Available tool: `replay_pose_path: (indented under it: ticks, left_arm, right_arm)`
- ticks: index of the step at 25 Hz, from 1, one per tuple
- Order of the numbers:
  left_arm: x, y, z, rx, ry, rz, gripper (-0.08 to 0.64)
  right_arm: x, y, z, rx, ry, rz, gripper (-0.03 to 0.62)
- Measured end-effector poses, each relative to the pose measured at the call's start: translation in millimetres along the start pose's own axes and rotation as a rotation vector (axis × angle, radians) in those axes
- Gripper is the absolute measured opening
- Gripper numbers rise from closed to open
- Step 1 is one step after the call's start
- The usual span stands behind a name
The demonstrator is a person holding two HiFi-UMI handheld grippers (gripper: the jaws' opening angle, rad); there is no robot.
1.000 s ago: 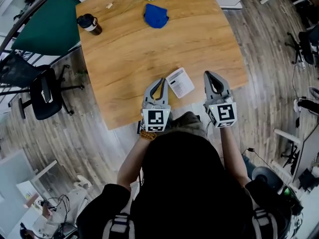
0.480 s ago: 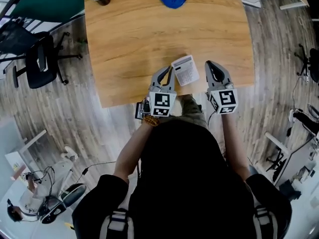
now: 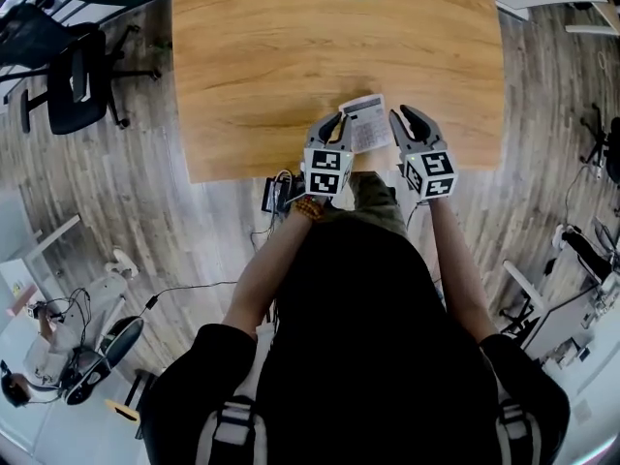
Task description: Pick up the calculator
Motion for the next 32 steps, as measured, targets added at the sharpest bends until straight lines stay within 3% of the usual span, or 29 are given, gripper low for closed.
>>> replay_pose_path:
  ticks: [3,7,14,20,25,32]
  left_arm:
    - [-4.3,8.6,-12.1,-0.047,-0.088,0.015,0.038]
    - [-8.2,14.9,-28.2,-0.082,-0.136,0.031,0.049]
    - [-12.4,23.8,-46.1,-0.132,-0.231,0.047,0.177]
    - [-12.0,26.9,-52.6,-0.151,-0.259,0.028,0.198]
    - [-5.6,29.7,-54.9,-0.165,-0.205,-0.015,0.209]
    - [-8.5,35.9,-58.7,-0.178,-0.285,-0.034,0.225]
  right_arm:
    - [5.1,13.2,-11.3,-0.036,0.020,0.014,0.125]
    - [10.1,27.4,-27.5,-0.084,0.047,0.031,0.149]
    - [16.1,46.7,-55.0,-0.186,0.050,0.055,0.199]
    - [17.0,59.2,-73.3,-0.235,0.083,0.101,0.257]
    - [14.9,65.3,-81.6,-0.255,0.140,0.140,0.286]
    - [13.4,74.3,-85.8,-0.281,0.187,0.172,0.299]
Point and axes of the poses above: the fingertips, and each gripper's own axes: y forward along the fingers, x to its right, z out of its top, the point moved 10 cm from there along -y, backward along the fingers, and after that the axes turned 1 degree about -x, right-handed, at the moved point
